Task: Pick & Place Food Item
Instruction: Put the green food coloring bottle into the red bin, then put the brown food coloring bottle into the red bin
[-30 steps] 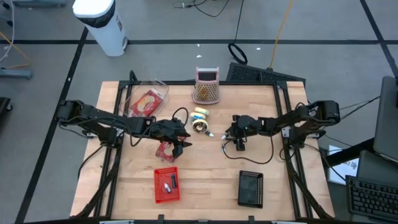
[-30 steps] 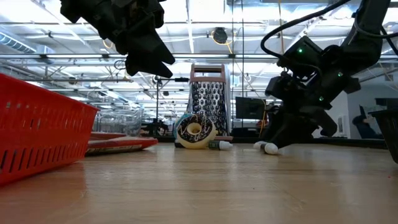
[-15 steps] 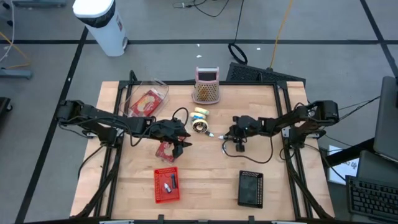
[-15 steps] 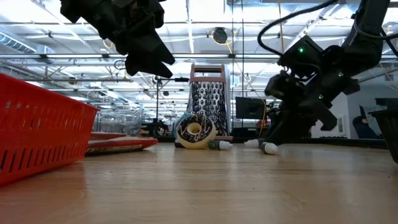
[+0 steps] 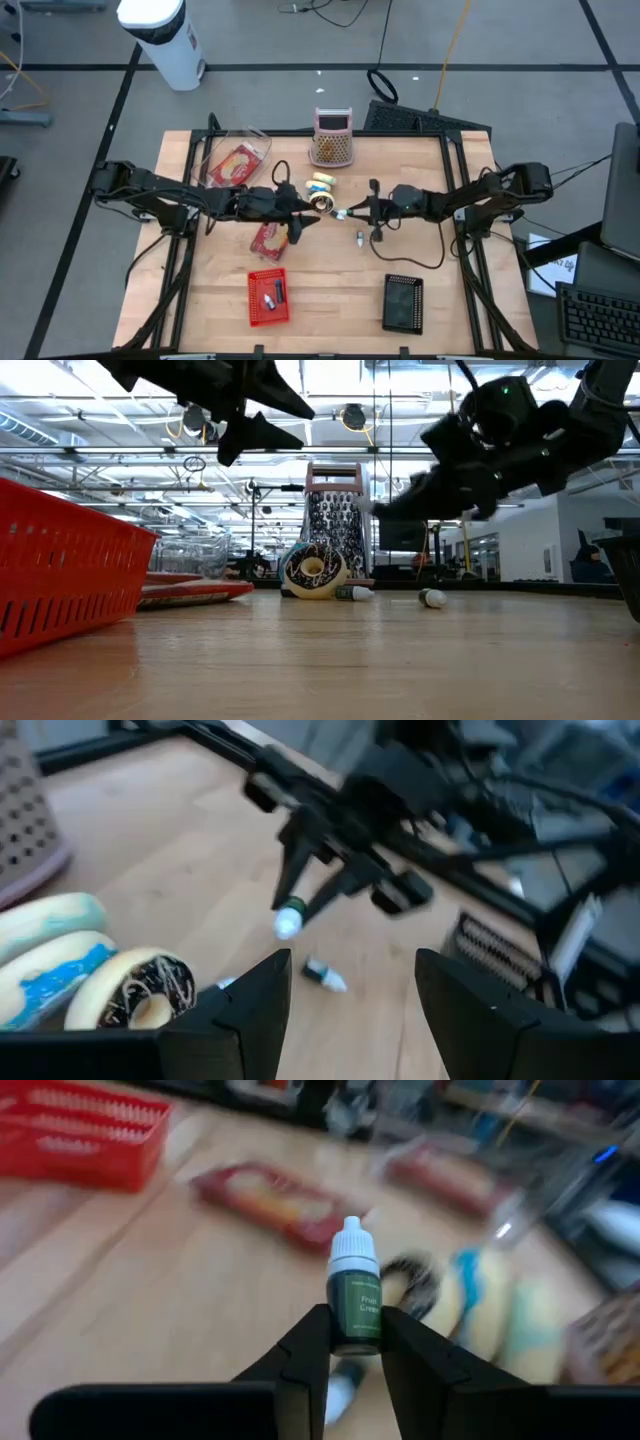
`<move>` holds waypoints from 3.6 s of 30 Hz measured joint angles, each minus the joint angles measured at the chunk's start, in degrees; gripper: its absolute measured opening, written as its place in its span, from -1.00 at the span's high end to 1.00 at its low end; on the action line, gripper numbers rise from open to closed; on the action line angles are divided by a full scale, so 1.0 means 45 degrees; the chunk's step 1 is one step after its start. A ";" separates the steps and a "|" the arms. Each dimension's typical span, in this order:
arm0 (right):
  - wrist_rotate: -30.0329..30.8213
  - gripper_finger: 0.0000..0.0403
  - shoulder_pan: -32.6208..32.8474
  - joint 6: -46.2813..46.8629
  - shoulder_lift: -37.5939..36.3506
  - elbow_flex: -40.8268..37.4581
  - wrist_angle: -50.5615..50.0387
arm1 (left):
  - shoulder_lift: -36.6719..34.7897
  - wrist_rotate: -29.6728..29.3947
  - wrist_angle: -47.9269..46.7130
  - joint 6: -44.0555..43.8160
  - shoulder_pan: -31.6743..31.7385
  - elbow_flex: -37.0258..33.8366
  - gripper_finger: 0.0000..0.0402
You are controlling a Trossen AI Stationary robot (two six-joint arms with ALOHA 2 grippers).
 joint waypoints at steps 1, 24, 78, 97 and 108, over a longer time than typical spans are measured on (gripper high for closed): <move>0.0378 0.67 0.0148 -0.0315 -0.0001 0.0067 0.0153 | 0.0001 -0.0271 0.0097 -0.0348 0.0000 0.0000 -0.08; 0.3410 0.64 0.1616 -0.3219 -0.0001 0.1517 0.0060 | 0.3119 0.0169 0.4478 -0.3193 0.0826 0.0024 -0.08; 0.4728 0.36 0.1602 -0.0757 -0.0005 0.1522 -0.0604 | 0.0739 0.8638 -0.2679 -0.0777 -0.2286 0.0019 0.64; 0.4728 0.35 0.1602 -0.0710 -0.0005 0.1512 -0.0604 | 0.0725 0.5362 -0.6850 -0.3204 -0.4639 0.0019 0.22; 0.4689 0.35 0.1602 0.1465 -0.0005 0.1512 -0.1241 | 0.0725 0.4876 -0.6336 -0.2167 -0.4096 0.0019 -0.07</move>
